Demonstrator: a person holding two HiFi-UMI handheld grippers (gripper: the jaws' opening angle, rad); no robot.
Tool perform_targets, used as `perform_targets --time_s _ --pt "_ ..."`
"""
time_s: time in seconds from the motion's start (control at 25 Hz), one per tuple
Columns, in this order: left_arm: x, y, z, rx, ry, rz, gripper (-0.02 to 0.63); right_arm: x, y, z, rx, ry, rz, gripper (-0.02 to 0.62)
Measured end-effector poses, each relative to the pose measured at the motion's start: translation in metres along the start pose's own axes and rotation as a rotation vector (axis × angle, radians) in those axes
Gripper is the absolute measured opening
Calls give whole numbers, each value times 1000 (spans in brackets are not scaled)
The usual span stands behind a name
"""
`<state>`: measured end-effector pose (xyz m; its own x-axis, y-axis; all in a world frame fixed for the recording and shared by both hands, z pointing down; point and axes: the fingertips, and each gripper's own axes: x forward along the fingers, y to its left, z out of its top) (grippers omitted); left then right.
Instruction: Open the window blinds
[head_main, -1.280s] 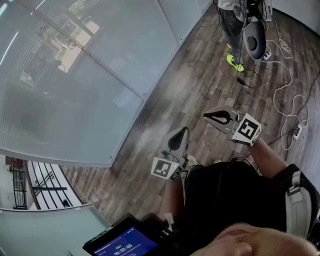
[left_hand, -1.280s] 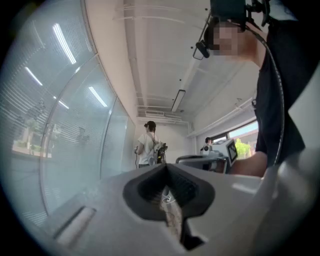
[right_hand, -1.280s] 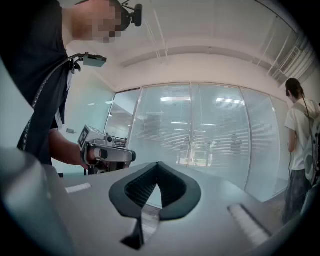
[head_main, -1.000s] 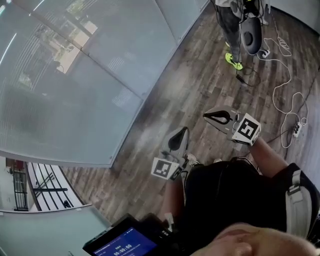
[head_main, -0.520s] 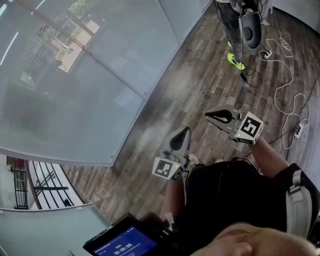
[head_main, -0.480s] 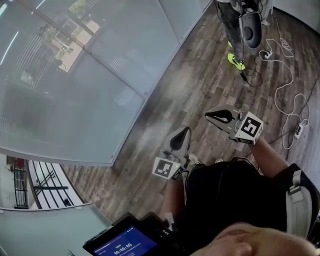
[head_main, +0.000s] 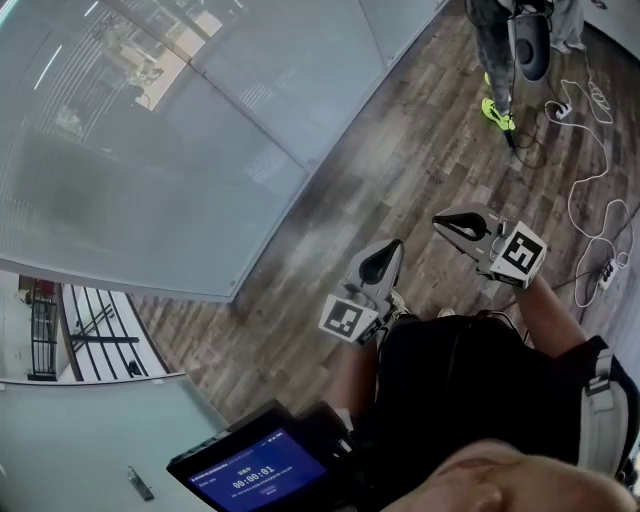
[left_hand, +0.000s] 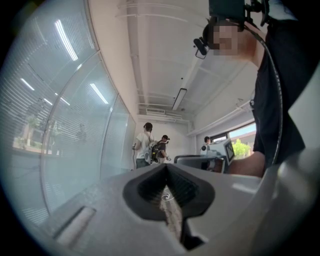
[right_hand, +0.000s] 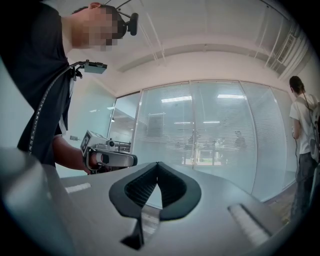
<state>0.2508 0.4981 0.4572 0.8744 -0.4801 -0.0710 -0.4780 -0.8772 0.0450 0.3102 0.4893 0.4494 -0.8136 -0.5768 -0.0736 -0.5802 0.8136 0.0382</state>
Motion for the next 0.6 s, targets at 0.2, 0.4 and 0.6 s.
perform_targets --time_s 0.2,0.4,0.6 --pt "-1 12 -1 -14 16 17 2 10 0 -6 5 30 29 6" --pt "-7 30 -3 -29 14 42 2 25 -1 -12 26 39 58 6" --pt "-10 45 1 -51 2 58 2 40 -4 -17 24 55 83 6"
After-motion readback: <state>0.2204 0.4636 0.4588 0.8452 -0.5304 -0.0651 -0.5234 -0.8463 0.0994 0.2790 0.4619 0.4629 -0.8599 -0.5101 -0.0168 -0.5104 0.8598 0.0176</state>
